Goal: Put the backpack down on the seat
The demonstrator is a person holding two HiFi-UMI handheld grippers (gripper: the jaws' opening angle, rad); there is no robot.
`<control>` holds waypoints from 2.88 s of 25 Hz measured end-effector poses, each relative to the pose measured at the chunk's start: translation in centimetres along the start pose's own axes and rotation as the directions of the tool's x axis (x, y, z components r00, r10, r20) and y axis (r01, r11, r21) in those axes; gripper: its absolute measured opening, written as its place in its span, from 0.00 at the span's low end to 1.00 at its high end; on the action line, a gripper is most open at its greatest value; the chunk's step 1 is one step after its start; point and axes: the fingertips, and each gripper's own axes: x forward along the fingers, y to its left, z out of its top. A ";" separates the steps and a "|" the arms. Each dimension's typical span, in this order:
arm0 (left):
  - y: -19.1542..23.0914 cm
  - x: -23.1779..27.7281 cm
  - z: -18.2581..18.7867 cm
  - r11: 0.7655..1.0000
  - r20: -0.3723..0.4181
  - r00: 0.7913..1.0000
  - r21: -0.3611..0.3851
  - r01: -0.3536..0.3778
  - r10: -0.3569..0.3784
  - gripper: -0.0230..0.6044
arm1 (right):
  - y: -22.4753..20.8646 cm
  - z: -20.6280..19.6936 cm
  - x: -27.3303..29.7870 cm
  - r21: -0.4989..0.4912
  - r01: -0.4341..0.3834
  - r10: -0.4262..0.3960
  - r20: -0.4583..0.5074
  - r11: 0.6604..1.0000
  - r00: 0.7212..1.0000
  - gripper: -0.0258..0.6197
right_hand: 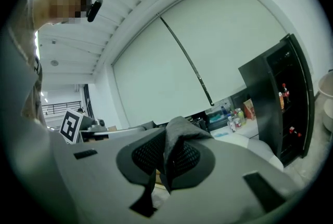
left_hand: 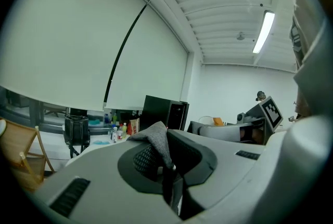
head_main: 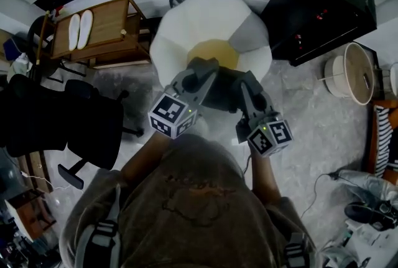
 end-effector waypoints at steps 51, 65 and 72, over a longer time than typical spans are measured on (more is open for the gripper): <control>25.5 26.2 -10.0 0.987 -0.029 0.988 -0.059 -0.151 0.149 0.08 | -25.7 -6.2 27.5 -0.043 -0.050 0.046 -0.080 0.998 0.996 0.08; 27.5 28.2 -13.8 0.985 -0.023 0.986 -0.043 -0.168 0.167 0.08 | -27.6 -10.1 30.0 -0.105 0.036 -0.045 -0.081 0.994 0.996 0.08; 28.7 29.1 -16.3 0.987 -0.019 0.987 -0.023 -0.161 0.160 0.08 | -28.9 -12.6 31.3 -0.127 0.054 -0.065 -0.078 0.990 0.995 0.08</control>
